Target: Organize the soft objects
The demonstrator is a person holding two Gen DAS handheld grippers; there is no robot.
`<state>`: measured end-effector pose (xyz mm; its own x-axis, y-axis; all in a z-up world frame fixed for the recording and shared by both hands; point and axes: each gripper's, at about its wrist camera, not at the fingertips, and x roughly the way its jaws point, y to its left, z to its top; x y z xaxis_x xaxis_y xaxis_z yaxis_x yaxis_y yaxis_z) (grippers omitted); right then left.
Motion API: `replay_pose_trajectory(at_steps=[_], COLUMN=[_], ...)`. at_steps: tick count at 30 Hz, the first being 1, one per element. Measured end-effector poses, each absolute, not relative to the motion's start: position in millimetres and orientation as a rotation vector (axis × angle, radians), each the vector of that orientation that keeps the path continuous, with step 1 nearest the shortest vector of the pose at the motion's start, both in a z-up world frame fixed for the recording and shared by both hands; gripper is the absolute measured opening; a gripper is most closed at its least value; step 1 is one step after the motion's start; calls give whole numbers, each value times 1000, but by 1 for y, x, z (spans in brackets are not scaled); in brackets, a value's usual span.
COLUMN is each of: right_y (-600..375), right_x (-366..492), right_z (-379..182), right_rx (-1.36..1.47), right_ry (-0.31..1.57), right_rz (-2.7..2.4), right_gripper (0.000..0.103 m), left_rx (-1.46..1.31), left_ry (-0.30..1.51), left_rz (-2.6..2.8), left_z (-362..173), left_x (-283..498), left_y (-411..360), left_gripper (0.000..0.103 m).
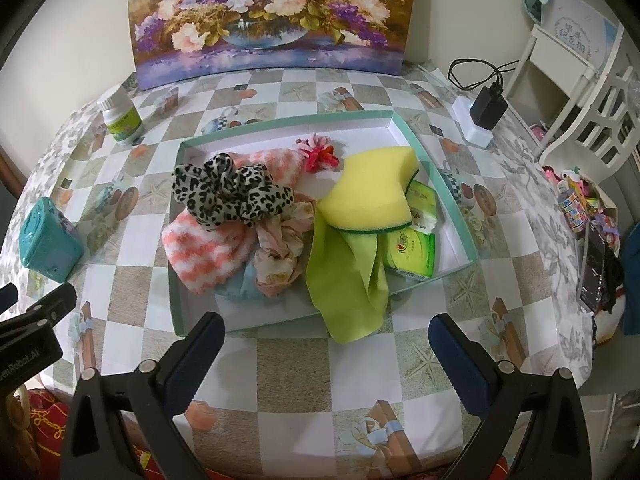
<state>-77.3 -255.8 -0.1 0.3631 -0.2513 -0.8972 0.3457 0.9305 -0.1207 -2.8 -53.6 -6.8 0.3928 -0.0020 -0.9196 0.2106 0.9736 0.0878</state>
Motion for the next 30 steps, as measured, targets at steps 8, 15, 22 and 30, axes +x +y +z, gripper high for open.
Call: replay_pose_trajectory(at_steps=[8,15,22,30], right_y=[-256,-256,-256,-257], right_x=[-77,-78,-77,-78], right_z=[-1,-2,-1,-2], right_rx=[94,92,92,91], right_ry=[1138,1140,1140,1143], right_rz=[-384,-383,-383,-382], right_gripper=[103,103,103,103], left_rx=[202,200,199,199], left_ry=[1167,1172,1174,1175], left_rz=[-137,-136,-136,-137], left_z=[-8,-9,-9,-9], left_x=[-3,-2,-2,-1], left_y=[-53,-52,-52,-52], left_gripper=[100,100,100,100])
